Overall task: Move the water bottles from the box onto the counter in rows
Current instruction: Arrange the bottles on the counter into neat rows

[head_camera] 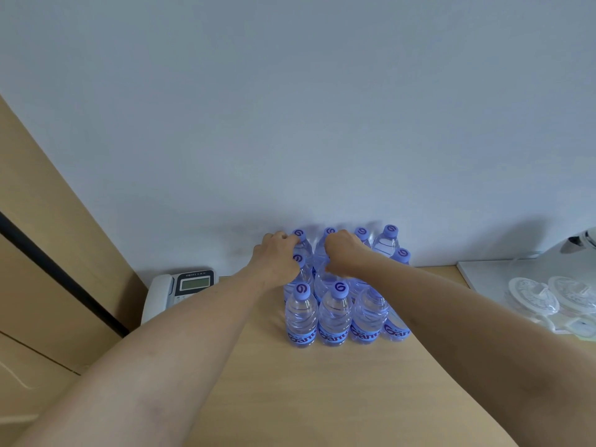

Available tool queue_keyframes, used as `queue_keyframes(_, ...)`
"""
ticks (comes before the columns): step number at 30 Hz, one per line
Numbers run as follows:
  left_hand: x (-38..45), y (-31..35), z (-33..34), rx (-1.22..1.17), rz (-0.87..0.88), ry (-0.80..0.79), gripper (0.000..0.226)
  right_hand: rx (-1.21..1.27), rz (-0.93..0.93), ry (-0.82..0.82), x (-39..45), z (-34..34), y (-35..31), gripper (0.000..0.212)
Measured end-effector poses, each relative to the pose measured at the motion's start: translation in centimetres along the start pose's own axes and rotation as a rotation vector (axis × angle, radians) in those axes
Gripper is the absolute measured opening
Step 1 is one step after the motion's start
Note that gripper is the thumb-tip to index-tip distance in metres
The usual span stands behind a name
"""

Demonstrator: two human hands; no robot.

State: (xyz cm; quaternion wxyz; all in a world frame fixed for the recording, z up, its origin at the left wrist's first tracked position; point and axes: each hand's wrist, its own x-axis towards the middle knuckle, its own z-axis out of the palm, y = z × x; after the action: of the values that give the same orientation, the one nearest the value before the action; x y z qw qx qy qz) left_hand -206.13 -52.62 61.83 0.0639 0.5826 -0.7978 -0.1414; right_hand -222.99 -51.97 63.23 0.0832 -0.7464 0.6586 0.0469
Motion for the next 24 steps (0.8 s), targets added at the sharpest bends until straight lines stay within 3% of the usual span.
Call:
queue_keyframes(6,0.20,0.12,0.03,0.007,0.004,-0.003,0.059,0.012,-0.036,0.005,-0.24,0.04,0.18,0.033)
queue_keyframes(10,0.28,-0.07,0.11,0.011,0.006,-0.004,0.059,0.040,-0.010,-0.017,-0.11,0.35,0.28,0.015)
queue_keyframes(15,0.26,-0.34,0.25,0.008,0.000,-0.005,0.060,0.067,-0.033,0.000,-0.05,0.47,0.43,0.039)
queue_keyframes(24,0.90,0.07,-0.09,0.004,0.017,0.036,0.054,0.022,-0.087,0.012,-0.26,0.20,0.49,0.044)
